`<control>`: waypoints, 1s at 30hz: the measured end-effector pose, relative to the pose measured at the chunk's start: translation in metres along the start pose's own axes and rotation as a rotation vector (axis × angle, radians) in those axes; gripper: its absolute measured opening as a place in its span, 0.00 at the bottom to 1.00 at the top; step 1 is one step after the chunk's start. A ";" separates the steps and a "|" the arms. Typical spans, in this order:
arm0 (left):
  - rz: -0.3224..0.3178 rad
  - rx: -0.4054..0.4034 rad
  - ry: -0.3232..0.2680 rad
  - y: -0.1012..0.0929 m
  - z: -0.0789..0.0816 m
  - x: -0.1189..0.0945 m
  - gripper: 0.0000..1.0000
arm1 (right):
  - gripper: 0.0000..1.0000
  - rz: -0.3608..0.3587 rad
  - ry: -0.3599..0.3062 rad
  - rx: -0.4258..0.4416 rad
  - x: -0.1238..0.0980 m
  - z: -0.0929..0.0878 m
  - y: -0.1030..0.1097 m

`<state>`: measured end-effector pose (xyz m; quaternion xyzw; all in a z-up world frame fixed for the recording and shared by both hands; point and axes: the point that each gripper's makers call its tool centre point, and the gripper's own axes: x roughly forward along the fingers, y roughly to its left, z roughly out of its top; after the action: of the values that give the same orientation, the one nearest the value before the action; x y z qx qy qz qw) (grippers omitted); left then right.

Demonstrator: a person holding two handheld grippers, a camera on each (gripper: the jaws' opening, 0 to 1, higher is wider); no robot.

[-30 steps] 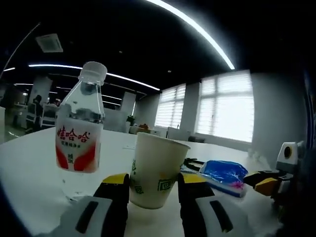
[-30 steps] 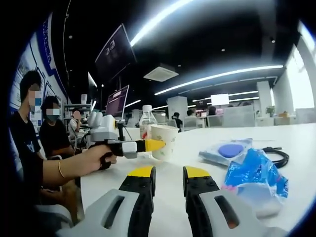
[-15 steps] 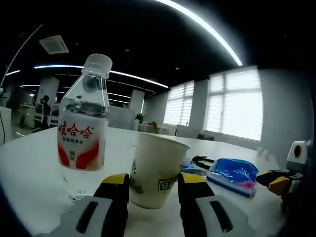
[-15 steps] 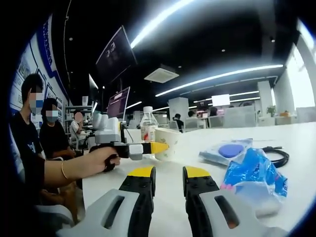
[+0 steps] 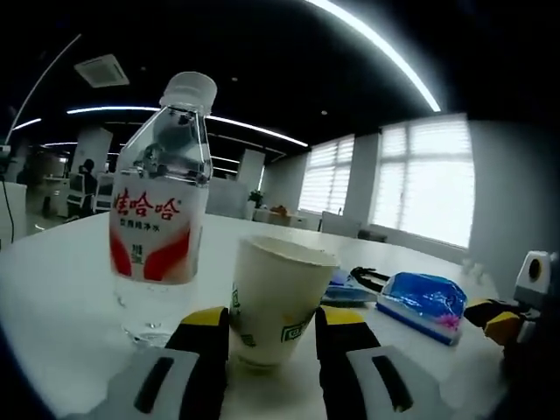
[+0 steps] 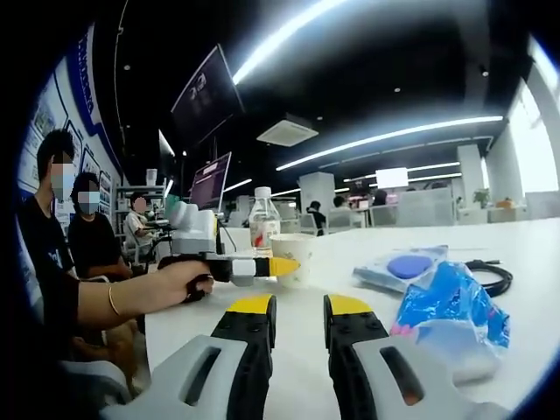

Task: Arrange the tabletop items into an orderly group along one side of the table until the central work area is clear of visible clutter.

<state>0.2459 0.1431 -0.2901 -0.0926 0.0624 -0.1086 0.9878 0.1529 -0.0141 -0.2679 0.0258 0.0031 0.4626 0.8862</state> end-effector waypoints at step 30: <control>0.004 0.021 0.095 0.001 -0.018 0.002 0.38 | 0.21 -0.006 0.007 -0.005 0.000 -0.003 -0.003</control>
<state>0.2453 0.1406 -0.3076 -0.0768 0.1080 -0.1117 0.9849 0.1547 -0.0158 -0.2713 0.0219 0.0049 0.4602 0.8875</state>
